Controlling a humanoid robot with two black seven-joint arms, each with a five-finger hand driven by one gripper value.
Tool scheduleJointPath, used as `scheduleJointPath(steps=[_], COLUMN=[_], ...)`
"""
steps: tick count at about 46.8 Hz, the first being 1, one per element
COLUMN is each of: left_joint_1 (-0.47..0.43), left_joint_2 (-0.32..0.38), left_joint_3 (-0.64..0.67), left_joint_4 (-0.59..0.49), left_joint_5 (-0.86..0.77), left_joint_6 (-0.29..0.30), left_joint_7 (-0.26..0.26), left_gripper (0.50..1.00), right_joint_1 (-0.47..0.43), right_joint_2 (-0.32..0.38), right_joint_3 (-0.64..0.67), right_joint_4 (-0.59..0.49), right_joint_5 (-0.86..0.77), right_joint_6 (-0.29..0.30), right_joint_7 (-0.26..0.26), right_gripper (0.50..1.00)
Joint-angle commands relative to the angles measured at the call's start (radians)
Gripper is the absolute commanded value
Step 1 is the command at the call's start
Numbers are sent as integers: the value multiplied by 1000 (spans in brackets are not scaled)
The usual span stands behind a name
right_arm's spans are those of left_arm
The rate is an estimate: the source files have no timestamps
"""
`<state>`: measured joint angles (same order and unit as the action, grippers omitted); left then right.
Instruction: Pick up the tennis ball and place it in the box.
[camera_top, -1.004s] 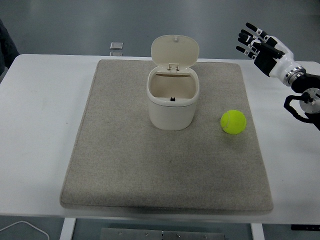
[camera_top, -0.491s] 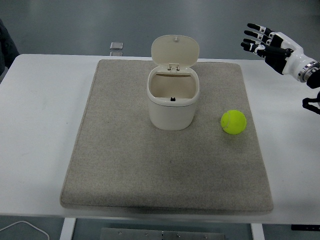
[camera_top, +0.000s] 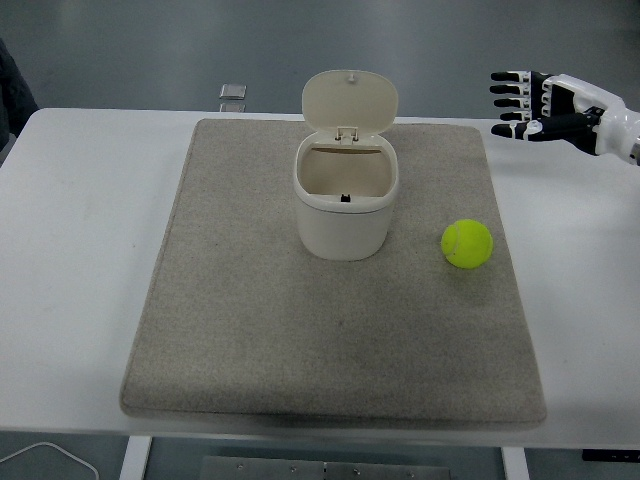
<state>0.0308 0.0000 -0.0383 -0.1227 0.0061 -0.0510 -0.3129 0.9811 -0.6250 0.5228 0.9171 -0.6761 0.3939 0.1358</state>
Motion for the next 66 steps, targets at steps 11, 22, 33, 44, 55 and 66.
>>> scheduleJointPath(steps=[11,22,33,44,55,66], left_joint_1=[0,0,0,0,0,0], left_joint_2=[0,0,0,0,0,0], left_joint_3=[-2,0,0,0,0,-2], left_joint_4=[0,0,0,0,0,0], left_joint_5=[0,0,0,0,0,0], left_joint_6=[-1,0,0,-1,-1,0], left_joint_7=[0,0,0,0,0,1], left_gripper=[992,992,990,990,992,992], right_joint_1=[-21,-19,-18,-22,-51,-71], right_joint_2=[-61,-108,-130,-145,-124,-105], right_joint_3=[-72,-101,-167,-168,-168,-170], right_joint_4=[160,275,328,342,344,342], right_joint_5=[-149,-261,-393,-444,-482,-500], right_joint_6=[3,5,-4,-32,-63,-115], right_joint_7=[4,7,7,7,7,8], right_gripper=[923,921,924,924,921,919])
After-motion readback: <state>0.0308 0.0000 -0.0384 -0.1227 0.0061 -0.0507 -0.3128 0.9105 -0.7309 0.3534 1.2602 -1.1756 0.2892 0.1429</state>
